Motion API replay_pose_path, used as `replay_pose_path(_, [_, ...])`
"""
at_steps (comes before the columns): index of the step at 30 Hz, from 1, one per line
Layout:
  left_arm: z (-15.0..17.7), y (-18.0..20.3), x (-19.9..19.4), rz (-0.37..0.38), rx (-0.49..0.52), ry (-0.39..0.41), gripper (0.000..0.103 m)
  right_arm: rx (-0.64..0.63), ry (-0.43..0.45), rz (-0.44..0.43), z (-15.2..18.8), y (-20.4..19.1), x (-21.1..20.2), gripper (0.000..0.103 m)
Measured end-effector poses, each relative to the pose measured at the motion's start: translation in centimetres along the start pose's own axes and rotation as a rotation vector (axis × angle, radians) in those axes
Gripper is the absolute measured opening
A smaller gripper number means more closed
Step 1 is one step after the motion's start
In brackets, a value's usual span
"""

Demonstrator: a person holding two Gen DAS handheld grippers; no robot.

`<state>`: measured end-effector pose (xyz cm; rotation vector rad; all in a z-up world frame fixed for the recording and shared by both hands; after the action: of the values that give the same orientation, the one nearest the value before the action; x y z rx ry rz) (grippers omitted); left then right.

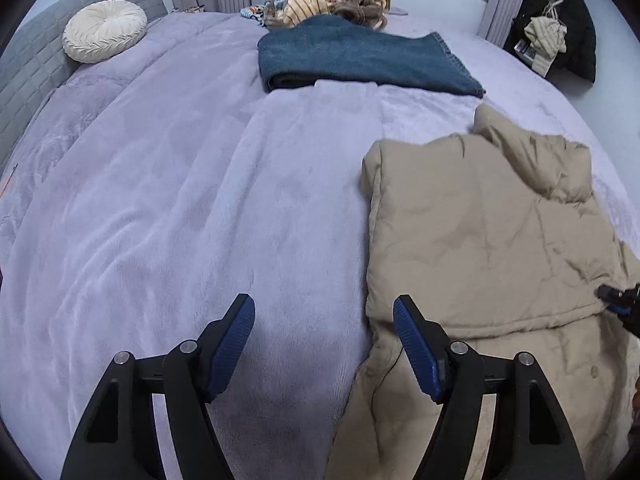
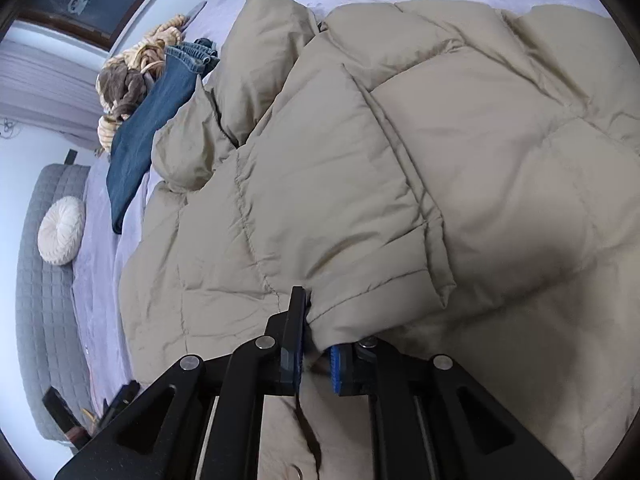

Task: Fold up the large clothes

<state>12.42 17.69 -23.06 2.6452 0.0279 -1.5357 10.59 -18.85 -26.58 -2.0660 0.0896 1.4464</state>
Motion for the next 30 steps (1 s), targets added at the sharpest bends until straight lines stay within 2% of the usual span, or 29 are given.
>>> replay_pose_path(3, [-3.2,1.3,-0.1,0.045,0.002,0.062,0.074,-0.067,0.136,0.076,-0.3,0.1,-3.9,0.017])
replay_pose_path(5, [-4.6,3.1,1.2,0.068,0.026,0.068,0.074,-0.118,0.212,0.108,-1.5,-0.4,-5.5,0.017])
replay_pose_path(6, [-4.9,4.3,2.4,0.078,0.043,0.054,0.074,-0.139,0.221,0.105,-2.0,-0.8,-5.6,0.017])
replay_pose_path(9, [-4.1,6.6,5.8,0.046,0.077,-0.002,0.074,-0.21,0.164,0.084,-2.7,-2.0,-3.4,0.016])
replay_pose_path(12, [-2.9,7.6,8.3,0.011,0.076,-0.039,0.075,-0.257,0.079,0.136,-2.2,-1.1,0.0,0.016])
replay_pose_path(13, [-2.7,7.6,8.8,0.008,0.076,-0.041,0.076,-0.258,0.066,0.157,-2.2,-0.4,0.9,0.014])
replay_pose_path(14, [-2.7,7.7,9.1,0.003,0.078,-0.047,0.078,-0.258,0.058,0.166,-2.4,0.3,1.6,0.008])
replay_pose_path(15, [-2.6,7.7,9.4,-0.007,0.08,-0.051,0.081,-0.249,0.055,0.157,-2.6,0.7,1.7,0.006])
replay_pose_path(19, [-3.1,7.7,8.5,-0.032,0.081,-0.069,0.081,-0.16,0.06,0.118,-3.1,2.2,-0.4,0.007])
replay_pose_path(20, [-3.2,7.9,7.9,-0.04,0.092,-0.066,0.081,-0.142,0.06,0.11,-2.8,2.7,-0.9,0.013])
replay_pose_path(22, [-3.1,8.5,6.5,-0.04,0.112,-0.06,0.081,-0.102,0.048,0.08,-2.4,3.9,-2.2,0.016])
replay_pose_path(23, [-3.0,9.0,5.8,-0.033,0.12,-0.057,0.081,-0.073,0.04,0.056,-2.1,4.6,-2.8,0.022])
replay_pose_path(24, [-2.7,9.5,5.1,-0.021,0.127,-0.057,0.081,-0.039,0.037,0.03,-1.7,5.4,-3.6,0.032])
replay_pose_path(26, [-2.1,11.0,3.9,0.0,0.143,-0.06,0.081,0.003,0.038,0.003,-1.1,6.7,-4.8,0.042])
replay_pose_path(30, [-0.8,15.0,2.1,0.058,0.176,-0.073,0.081,0.059,0.046,-0.017,0.0,9.0,-7.0,0.043])
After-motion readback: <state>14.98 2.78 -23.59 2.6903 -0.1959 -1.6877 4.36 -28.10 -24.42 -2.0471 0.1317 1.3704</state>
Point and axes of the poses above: each gripper's, at about its wrist camera, not at the fingertips, and x roughly the way its jaws point, y to its right, z to its underside, the point moved 7 cm from there along x, roughly the way its jaws point, and after that the axes turned 2 degrees about x, right-handed, at the moved point
